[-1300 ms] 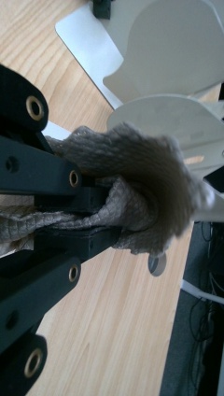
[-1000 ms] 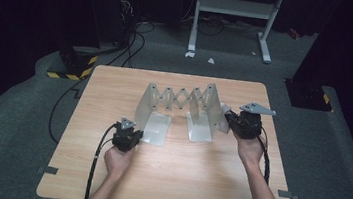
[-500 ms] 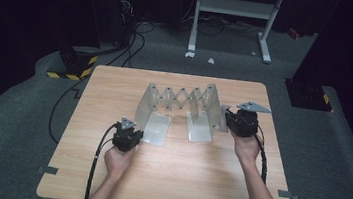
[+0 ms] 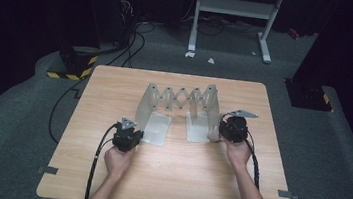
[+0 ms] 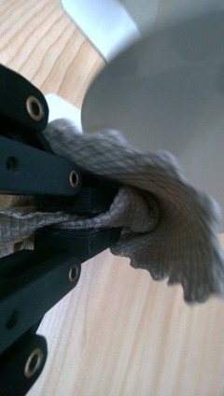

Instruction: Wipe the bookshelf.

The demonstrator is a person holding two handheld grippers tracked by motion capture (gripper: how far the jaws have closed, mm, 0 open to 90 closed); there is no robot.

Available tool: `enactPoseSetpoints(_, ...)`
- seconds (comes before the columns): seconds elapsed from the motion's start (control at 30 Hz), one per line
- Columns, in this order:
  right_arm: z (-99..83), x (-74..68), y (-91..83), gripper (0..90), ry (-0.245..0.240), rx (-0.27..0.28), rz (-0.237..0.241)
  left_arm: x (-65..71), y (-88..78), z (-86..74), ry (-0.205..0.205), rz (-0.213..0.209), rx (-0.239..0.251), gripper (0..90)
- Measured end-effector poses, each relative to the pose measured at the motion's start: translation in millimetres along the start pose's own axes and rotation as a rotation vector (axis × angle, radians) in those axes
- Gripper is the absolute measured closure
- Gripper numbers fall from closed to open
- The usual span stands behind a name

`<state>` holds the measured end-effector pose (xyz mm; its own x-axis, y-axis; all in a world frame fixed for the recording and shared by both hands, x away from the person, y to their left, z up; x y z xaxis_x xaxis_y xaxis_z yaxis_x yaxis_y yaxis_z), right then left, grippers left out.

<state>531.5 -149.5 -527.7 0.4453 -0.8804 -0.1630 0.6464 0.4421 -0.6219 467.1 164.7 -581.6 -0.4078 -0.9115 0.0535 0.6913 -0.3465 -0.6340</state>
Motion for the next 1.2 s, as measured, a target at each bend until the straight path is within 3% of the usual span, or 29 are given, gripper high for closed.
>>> enactPoseSetpoints(0.2, -16.3, 5.0, 18.7, 82.7, 0.035, -0.057, -0.01, 0.0, 0.0, 0.0, -0.001, 0.001, 0.0, 85.0)
enactPoseSetpoints(0.5, -21.3, 7.1, 24.2, 82.7, 0.038, -0.068, -0.012, -0.2, 0.1, 0.0, -0.003, -0.001, 0.0, 84.9)
enactPoseSetpoints(0.8, -4.5, 3.9, 2.3, 82.7, 0.046, -0.011, 0.018, -0.2, 0.2, 0.0, -0.003, 0.0, 0.0, 84.9)
enactPoseSetpoints(0.93, 14.1, -5.5, -16.7, 82.7, 0.013, 0.05, 0.032, -0.1, 0.2, 0.1, -0.002, 0.001, 0.001, 84.9)
enactPoseSetpoints(1.2, 20.4, -18.4, -36.4, 82.7, 0.01, 0.098, 0.076, 0.2, 0.1, 0.1, 0.0, -0.001, 0.001, 84.8)
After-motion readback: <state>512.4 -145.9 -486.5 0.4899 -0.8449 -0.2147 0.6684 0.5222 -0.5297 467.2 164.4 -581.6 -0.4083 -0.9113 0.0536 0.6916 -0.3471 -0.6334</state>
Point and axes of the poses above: each handheld gripper's, and its own axes: y roughly forward along the jaws, z roughly out of its top, x roughly to its right, the point moved 8 cm from there along y, roughly forward along the jaws, and after that the axes turned 4 degrees about y, right-handed, at the moved point
